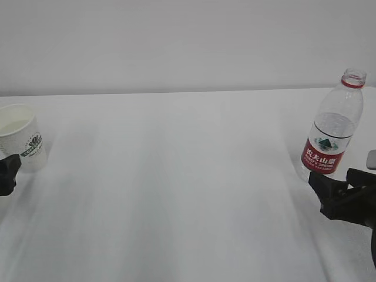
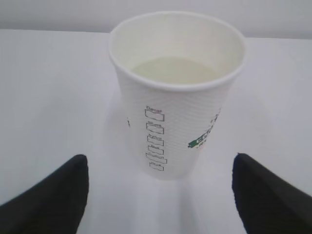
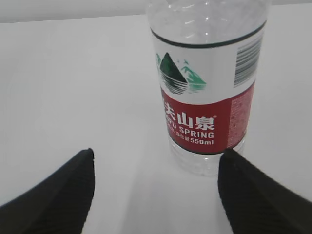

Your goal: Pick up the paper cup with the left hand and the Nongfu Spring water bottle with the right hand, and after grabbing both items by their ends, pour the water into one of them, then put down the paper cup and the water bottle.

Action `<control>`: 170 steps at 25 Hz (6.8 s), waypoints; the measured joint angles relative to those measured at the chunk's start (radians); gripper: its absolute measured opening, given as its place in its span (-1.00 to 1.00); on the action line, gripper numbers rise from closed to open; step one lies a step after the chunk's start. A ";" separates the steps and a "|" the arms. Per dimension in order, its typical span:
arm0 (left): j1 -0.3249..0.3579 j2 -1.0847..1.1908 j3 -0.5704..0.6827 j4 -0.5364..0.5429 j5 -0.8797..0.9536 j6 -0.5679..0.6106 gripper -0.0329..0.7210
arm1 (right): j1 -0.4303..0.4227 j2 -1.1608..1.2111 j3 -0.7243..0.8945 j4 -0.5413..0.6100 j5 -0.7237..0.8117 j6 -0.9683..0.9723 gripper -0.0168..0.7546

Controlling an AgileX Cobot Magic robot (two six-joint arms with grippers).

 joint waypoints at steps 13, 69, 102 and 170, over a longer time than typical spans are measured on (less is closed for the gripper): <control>0.000 -0.089 0.095 0.046 0.000 0.000 0.87 | 0.000 -0.034 0.004 0.007 0.000 0.000 0.58; 0.000 -1.097 -0.065 0.184 0.867 0.000 0.71 | 0.000 -0.818 -0.058 0.036 0.645 0.002 0.58; 0.000 -1.526 -0.249 0.140 1.657 0.000 0.66 | 0.000 -1.325 -0.322 0.048 1.739 -0.060 0.58; 0.000 -1.769 -0.262 0.049 2.249 0.046 0.45 | 0.000 -1.752 -0.332 0.218 2.291 -0.206 0.58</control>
